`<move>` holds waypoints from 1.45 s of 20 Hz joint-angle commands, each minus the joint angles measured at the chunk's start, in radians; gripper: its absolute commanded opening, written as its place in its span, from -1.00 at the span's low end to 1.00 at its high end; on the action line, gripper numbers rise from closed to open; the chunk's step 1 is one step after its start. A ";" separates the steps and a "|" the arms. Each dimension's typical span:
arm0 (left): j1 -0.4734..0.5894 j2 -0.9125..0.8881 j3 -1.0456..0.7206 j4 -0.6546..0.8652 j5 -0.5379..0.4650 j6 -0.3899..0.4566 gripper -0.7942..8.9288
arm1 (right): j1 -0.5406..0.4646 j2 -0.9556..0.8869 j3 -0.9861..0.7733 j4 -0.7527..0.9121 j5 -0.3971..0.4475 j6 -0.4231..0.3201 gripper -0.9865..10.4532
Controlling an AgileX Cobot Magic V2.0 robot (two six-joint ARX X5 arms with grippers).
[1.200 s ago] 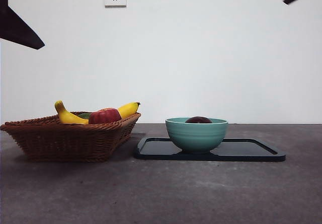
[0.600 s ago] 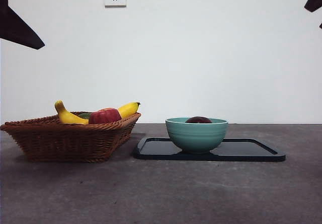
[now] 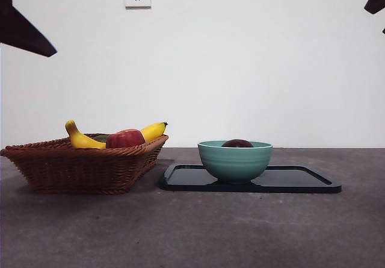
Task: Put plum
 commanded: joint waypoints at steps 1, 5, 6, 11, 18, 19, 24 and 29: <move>-0.015 0.006 0.011 0.071 -0.007 -0.071 -0.01 | 0.005 0.006 0.005 0.006 -0.004 0.010 -0.47; -0.059 0.055 0.062 0.163 -0.127 -0.158 -0.01 | 0.005 0.006 0.005 0.006 -0.003 0.013 -0.47; -0.069 0.088 0.092 0.165 -0.158 -0.165 -0.01 | 0.005 0.006 0.005 0.006 -0.004 0.014 -0.47; -0.113 0.328 0.314 0.166 -0.219 -0.156 -0.01 | 0.005 0.006 0.005 0.006 -0.004 0.014 -0.47; -0.159 0.727 0.692 0.153 -0.277 -0.106 -0.01 | 0.005 0.005 0.005 0.004 -0.004 0.021 -0.47; -0.163 0.777 0.735 0.149 -0.292 -0.103 -0.01 | 0.005 0.006 0.005 0.002 -0.004 0.022 -0.47; -0.179 0.983 0.880 0.153 -0.348 -0.081 -0.01 | 0.005 0.006 0.005 -0.012 -0.003 0.021 -0.47; -0.201 1.111 0.916 0.181 -0.425 -0.032 -0.01 | 0.005 0.006 0.005 -0.012 -0.003 0.021 -0.47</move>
